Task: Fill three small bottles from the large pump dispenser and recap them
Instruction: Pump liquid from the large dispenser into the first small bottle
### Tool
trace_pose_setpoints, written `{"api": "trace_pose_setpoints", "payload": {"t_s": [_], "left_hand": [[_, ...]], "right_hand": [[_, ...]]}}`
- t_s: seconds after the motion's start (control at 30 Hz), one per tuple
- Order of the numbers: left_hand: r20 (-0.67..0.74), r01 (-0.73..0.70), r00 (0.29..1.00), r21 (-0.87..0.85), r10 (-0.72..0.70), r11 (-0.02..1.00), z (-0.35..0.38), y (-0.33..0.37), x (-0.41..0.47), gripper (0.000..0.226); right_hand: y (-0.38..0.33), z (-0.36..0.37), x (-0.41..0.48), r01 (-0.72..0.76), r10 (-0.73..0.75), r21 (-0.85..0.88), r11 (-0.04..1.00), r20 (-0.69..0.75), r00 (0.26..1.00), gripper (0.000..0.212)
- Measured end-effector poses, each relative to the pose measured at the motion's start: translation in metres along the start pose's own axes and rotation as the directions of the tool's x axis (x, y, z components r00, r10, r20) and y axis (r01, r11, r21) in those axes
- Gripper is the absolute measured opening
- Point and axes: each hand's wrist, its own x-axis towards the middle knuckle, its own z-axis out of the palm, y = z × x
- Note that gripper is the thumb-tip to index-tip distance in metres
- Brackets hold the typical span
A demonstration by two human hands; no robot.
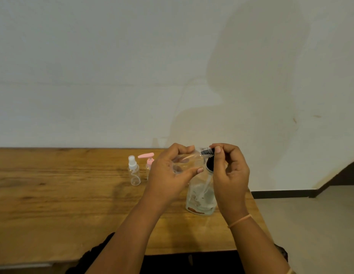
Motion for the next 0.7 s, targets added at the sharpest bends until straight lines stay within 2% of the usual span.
{"api": "trace_pose_setpoints", "payload": {"t_s": [0.13, 0.23, 0.43, 0.7], "left_hand": [[0.000, -0.017, 1.000, -0.003, 0.017, 1.000, 0.000, -0.002, -0.003, 0.037], [-0.005, -0.064, 0.998, 0.043, 0.064, 0.997, -0.002, 0.002, -0.001, 0.038], [-0.008, -0.083, 0.996, 0.058, 0.084, 0.995, -0.003, 0.002, 0.001, 0.039], [0.012, -0.020, 1.000, 0.043, 0.020, 0.999, -0.002, -0.002, -0.005, 0.037]], "right_hand": [[-0.003, -0.001, -0.001, -0.044, 0.044, 0.054, 0.998, -0.001, 0.999, 0.006], [-0.008, -0.004, 0.003, -0.059, 0.059, 0.123, 0.991, 0.007, 0.998, 0.012], [-0.004, -0.005, 0.006, -0.052, 0.050, 0.102, 0.993, 0.029, 0.998, 0.011], [0.001, -0.002, -0.004, -0.038, 0.037, 0.061, 0.997, 0.024, 0.999, 0.008]]}}
